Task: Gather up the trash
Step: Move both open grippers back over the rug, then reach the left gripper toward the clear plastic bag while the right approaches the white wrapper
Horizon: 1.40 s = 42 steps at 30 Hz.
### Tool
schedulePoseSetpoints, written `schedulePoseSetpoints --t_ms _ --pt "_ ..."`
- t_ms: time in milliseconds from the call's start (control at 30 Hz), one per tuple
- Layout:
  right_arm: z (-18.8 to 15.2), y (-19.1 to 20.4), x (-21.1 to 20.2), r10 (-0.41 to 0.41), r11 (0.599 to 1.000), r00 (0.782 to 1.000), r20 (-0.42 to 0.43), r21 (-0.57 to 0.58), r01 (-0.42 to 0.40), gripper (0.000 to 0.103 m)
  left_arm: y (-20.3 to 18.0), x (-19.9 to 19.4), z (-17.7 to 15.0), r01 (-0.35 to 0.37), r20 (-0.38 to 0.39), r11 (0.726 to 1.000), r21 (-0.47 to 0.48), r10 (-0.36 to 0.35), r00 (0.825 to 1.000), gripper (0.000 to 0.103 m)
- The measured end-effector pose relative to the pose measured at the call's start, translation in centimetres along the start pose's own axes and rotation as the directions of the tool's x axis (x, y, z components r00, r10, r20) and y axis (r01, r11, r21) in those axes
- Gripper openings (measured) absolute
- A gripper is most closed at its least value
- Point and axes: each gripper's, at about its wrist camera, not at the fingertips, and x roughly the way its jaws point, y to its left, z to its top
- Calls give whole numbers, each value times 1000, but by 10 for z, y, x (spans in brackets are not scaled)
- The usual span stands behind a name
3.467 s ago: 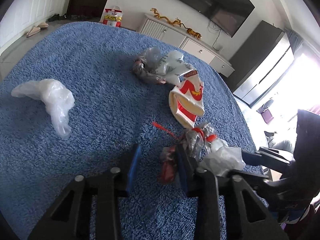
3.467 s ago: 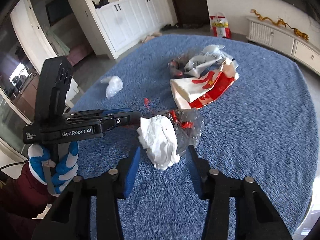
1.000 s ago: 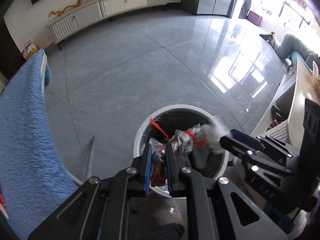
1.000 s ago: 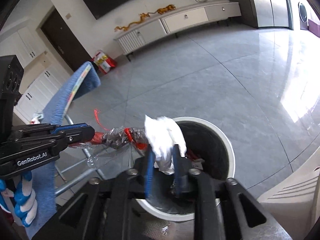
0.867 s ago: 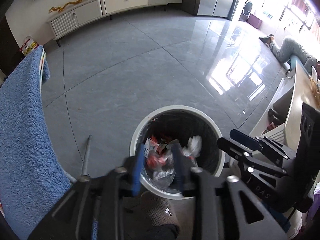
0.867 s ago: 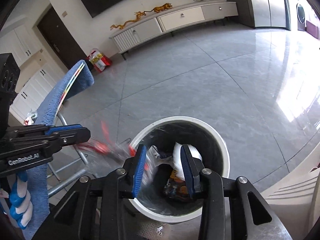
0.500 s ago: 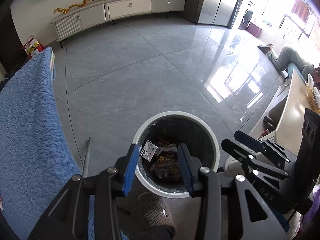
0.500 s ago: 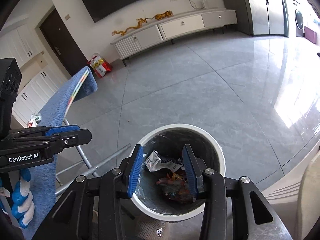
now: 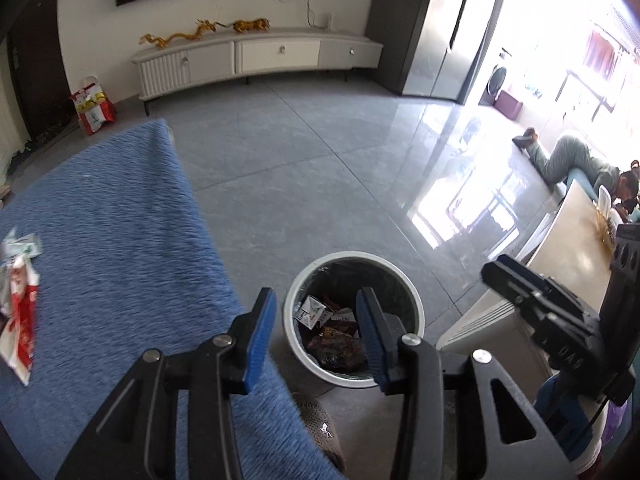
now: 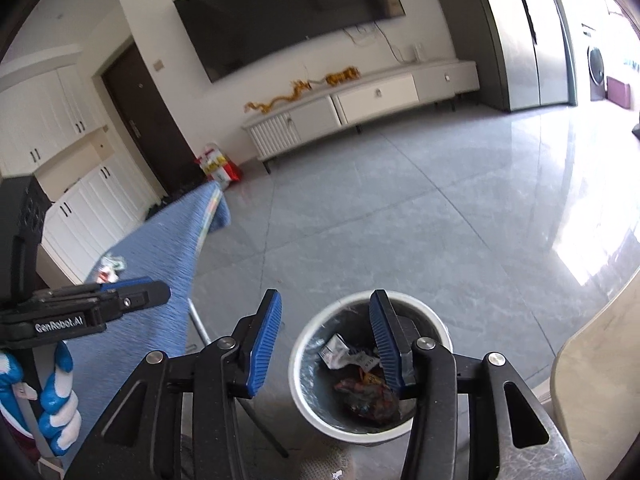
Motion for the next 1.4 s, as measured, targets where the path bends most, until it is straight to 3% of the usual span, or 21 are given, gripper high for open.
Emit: schedulePoseSetpoints --t_ms 233,467,567,633,700,833,1000,1067,1167,1300,1400 --pt "16 50 -45 65 996 993 95 -64 -60 49 37 -70 -13 -18 114 999 -42 22 993 50" --pt "28 103 -96 132 984 973 190 -148 -104 51 92 -154 -42 -48 247 991 -126 78 966 50" --pt "34 126 -118 155 976 959 236 -185 -112 56 120 -195 -61 -93 318 982 -165 142 937 50" --pt "36 144 -132 165 971 950 265 -214 -109 64 142 -222 -72 -134 364 973 -189 196 911 50" --pt "39 161 -143 173 964 942 288 -243 -103 78 162 -249 -89 -183 412 959 -218 261 873 50" --pt "39 194 -157 182 950 930 318 -300 -83 85 199 -287 -123 -268 454 920 -284 375 808 55" --pt "37 225 -168 165 939 919 359 -341 -35 102 238 -317 -161 -366 414 854 -371 504 758 69" --pt "36 236 -167 166 936 917 361 -351 -32 103 248 -323 -169 -405 391 823 -399 552 737 69" --pt "33 248 -163 171 928 922 347 -372 -32 103 256 -329 -180 -474 367 770 -428 627 687 69" --pt "31 271 -151 156 916 931 329 -402 -11 103 267 -336 -190 -470 358 745 -472 650 671 69" --pt "27 281 -141 150 910 938 313 -414 -7 103 276 -337 -194 -454 357 744 -491 647 674 69"
